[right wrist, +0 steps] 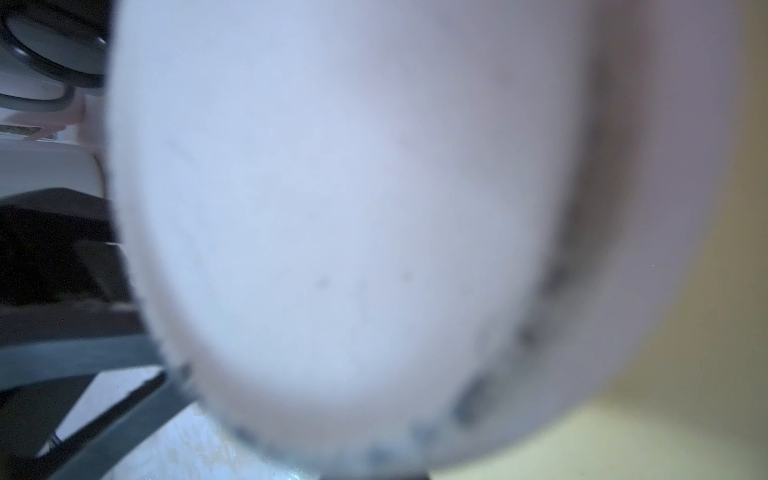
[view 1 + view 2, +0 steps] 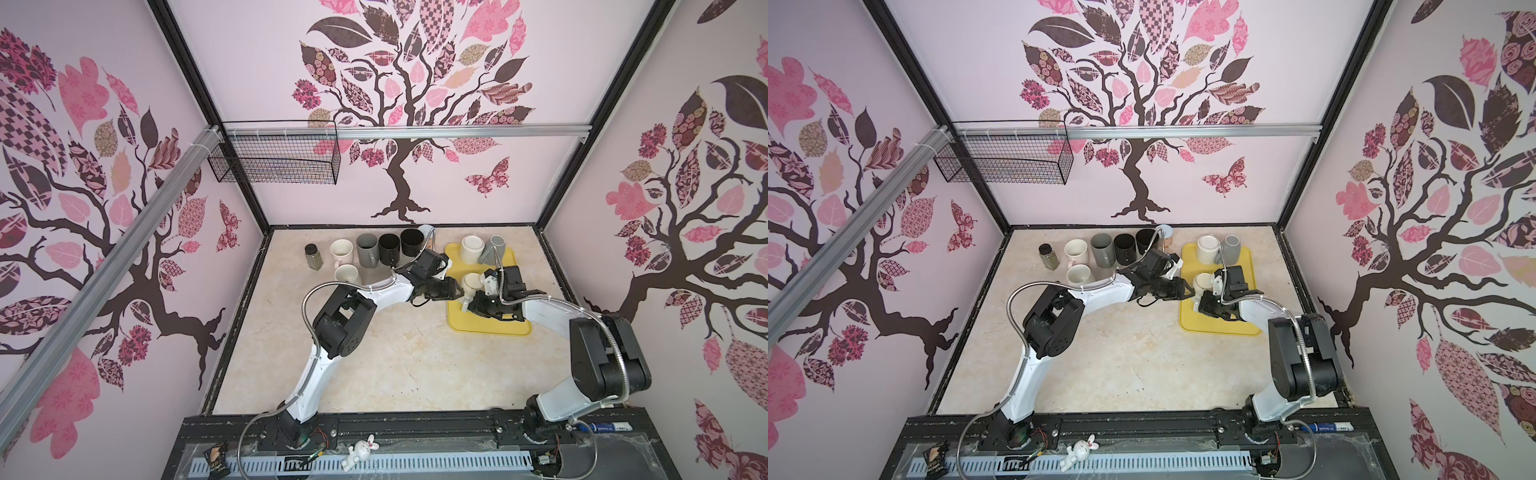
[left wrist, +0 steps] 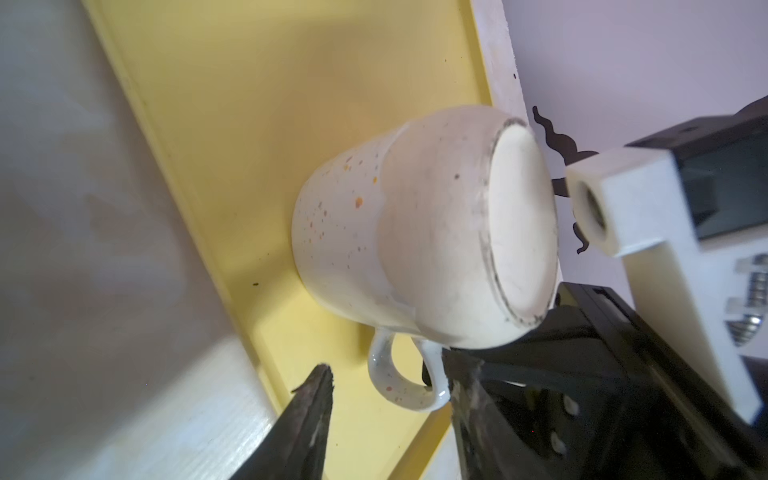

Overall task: Turn the mug right side up
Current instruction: 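Close left gripper on the speckled mug's handle beside the right gripper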

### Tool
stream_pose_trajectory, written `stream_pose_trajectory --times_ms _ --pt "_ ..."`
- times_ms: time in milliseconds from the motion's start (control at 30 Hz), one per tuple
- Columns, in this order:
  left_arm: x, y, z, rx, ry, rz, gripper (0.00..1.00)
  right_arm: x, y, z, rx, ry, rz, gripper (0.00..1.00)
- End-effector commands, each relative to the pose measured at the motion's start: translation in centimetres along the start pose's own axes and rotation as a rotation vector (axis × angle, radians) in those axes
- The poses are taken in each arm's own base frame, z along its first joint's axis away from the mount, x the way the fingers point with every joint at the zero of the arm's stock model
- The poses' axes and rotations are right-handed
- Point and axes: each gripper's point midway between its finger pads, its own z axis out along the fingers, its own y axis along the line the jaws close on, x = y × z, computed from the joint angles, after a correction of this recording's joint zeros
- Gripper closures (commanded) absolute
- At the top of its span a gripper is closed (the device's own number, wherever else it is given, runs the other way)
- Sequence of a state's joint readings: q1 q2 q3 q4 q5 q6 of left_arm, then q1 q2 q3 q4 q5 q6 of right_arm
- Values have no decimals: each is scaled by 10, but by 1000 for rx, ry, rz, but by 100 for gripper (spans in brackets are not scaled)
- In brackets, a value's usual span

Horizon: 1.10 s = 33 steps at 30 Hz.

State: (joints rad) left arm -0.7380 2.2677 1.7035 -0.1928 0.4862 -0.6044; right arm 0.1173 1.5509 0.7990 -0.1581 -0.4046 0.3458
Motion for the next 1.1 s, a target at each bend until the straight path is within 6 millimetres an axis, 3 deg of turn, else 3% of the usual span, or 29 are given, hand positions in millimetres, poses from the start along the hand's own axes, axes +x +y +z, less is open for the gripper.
stream_pose_trajectory --times_ms 0,200,333,500,700,800,1067 --pt "-21 -12 -16 -36 -49 81 51 -13 13 -12 -45 -54 -8 95" --pt "-17 -15 -41 -161 -65 187 50 -13 11 -27 -19 -100 -18 92" --pt "-5 -25 -47 -283 -59 329 46 -13 -6 -41 6 -157 57 89" --pt "8 -40 -38 -370 -31 431 44 -7 -22 -50 3 -187 132 85" --pt "15 -44 -15 -398 9 455 43 1 -20 -50 -25 -178 146 73" --pt "13 -38 -5 -427 23 449 43 5 -20 -50 -30 -172 143 68" --pt "7 -22 11 -498 29 436 43 12 -17 -48 -61 -157 141 66"
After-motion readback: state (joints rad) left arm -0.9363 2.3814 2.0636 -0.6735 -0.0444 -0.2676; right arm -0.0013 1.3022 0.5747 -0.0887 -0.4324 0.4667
